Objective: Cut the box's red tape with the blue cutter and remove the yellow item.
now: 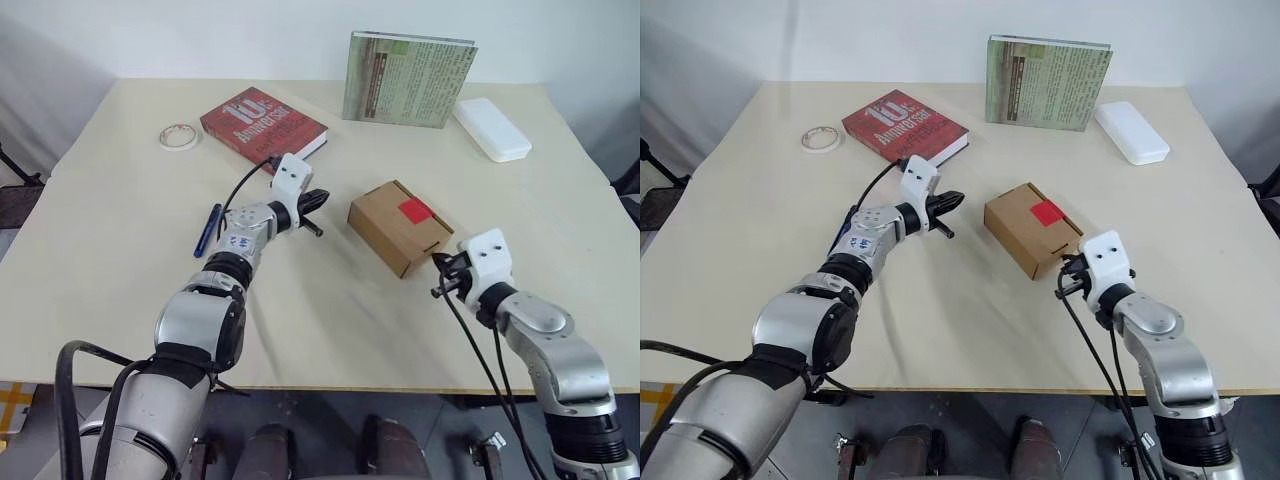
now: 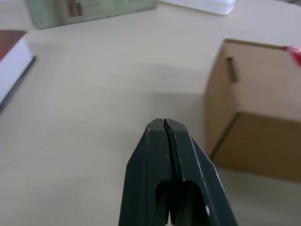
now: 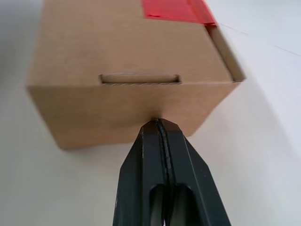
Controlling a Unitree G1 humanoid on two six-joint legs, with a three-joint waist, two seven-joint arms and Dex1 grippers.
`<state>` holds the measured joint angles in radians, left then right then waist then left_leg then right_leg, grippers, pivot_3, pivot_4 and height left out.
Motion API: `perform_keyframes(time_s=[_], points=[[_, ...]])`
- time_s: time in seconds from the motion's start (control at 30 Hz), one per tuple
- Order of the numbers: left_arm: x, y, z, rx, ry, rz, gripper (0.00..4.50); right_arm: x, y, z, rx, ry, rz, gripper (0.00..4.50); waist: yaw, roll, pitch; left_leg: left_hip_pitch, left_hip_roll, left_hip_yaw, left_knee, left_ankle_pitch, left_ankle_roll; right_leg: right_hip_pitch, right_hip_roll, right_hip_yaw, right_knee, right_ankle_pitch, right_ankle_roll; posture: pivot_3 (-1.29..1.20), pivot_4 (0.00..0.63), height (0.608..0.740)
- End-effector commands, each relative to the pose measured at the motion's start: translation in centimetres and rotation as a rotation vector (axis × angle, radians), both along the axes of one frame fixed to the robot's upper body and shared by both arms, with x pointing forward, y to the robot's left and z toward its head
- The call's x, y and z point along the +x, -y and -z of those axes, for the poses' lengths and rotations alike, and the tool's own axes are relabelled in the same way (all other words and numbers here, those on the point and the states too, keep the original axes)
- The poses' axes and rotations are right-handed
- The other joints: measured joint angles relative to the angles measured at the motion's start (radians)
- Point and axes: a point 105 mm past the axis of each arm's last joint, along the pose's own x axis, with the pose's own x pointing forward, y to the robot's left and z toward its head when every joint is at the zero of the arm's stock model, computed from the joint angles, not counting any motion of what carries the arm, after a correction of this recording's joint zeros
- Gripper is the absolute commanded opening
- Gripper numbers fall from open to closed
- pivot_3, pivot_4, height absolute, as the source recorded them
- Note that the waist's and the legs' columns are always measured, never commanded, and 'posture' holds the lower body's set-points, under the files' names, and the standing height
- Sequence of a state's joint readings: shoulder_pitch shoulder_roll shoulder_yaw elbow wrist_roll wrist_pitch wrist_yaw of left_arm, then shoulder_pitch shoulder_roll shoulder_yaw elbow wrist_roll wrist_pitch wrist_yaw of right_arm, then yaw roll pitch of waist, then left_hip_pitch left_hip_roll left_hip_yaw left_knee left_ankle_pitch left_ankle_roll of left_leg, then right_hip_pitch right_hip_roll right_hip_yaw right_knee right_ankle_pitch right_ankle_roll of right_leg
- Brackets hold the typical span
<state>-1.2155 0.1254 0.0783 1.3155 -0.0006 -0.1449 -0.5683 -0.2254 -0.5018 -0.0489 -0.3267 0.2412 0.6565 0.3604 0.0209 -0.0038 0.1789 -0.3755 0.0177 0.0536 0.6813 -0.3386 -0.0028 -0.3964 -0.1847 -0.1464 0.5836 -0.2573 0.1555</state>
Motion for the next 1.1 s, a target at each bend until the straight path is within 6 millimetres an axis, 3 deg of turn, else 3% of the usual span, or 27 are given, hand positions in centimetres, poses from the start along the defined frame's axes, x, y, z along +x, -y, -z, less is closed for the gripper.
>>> perform_keyframes(time_s=[0.03,0.2,0.33,0.6,0.73,0.87,1.0,1.1], points=[[-0.6,1.8,-0.9,0.008,0.022,0.089,0.03,0.2,-0.8,-1.1,0.001,0.040,-0.025,0.00,0.000,0.000,0.000,0.000,0.000,0.000,0.000,0.000,0.000,0.000,0.000,0.000,0.000,0.000,0.000,0.00,0.150,0.740],[-1.5,3.2,-0.1,0.035,-0.011,0.174,0.03,-0.2,-1.6,-1.1,0.005,0.041,-0.041,0.00,0.000,0.000,0.000,0.000,0.000,0.000,0.000,0.000,0.000,0.000,0.000,0.000,0.000,0.000,0.000,0.00,0.150,0.740],[-2.7,3.8,1.2,0.110,-0.044,0.295,0.03,-1.8,-2.3,-1.3,0.002,0.035,-0.087,0.00,0.004,0.000,0.000,0.000,0.000,0.000,0.000,0.000,0.000,0.000,0.000,0.000,0.000,0.000,0.000,0.00,0.150,0.740],[-4.9,4.1,2.3,0.147,-0.098,0.502,0.03,-4.7,-3.0,-1.7,-0.031,-0.015,-0.185,0.00,-0.001,0.000,0.000,-0.001,0.000,0.000,0.001,0.000,0.000,-0.001,0.000,0.000,0.000,0.000,0.000,0.00,0.150,0.740],[-6.1,3.2,3.1,0.181,-0.136,0.606,0.03,-5.9,-2.0,-2.1,-0.061,-0.033,-0.186,0.00,0.000,0.000,0.000,0.000,0.000,0.000,0.000,0.000,0.000,-0.001,0.000,0.000,0.000,0.000,0.000,0.00,0.150,0.740],[-4.9,2.2,2.5,0.164,-0.095,0.513,0.03,-6.4,-0.5,-2.2,-0.096,-0.042,-0.143,0.00,0.002,0.000,0.000,-0.001,0.000,0.000,0.001,-0.001,0.000,-0.001,0.000,0.000,0.000,0.000,0.000,0.00,0.150,0.740],[-0.5,-1.1,-0.7,-0.012,-0.004,0.093,0.03,-6.1,1.8,-2.9,-0.112,-0.002,-0.030,0.00,0.004,-0.002,0.001,-0.001,0.000,0.000,0.001,-0.001,0.001,-0.001,0.000,0.000,0.000,0.000,0.000,0.00,0.150,0.740],[0.4,-1.6,-0.7,-0.024,-0.008,-0.027,0.03,-4.3,3.7,-4.0,-0.115,0.069,0.113,0.00,0.003,-0.002,0.001,-0.001,0.000,0.000,0.001,-0.001,0.001,-0.001,0.000,0.000,0.001,0.000,0.000,0.00,0.150,0.740]])
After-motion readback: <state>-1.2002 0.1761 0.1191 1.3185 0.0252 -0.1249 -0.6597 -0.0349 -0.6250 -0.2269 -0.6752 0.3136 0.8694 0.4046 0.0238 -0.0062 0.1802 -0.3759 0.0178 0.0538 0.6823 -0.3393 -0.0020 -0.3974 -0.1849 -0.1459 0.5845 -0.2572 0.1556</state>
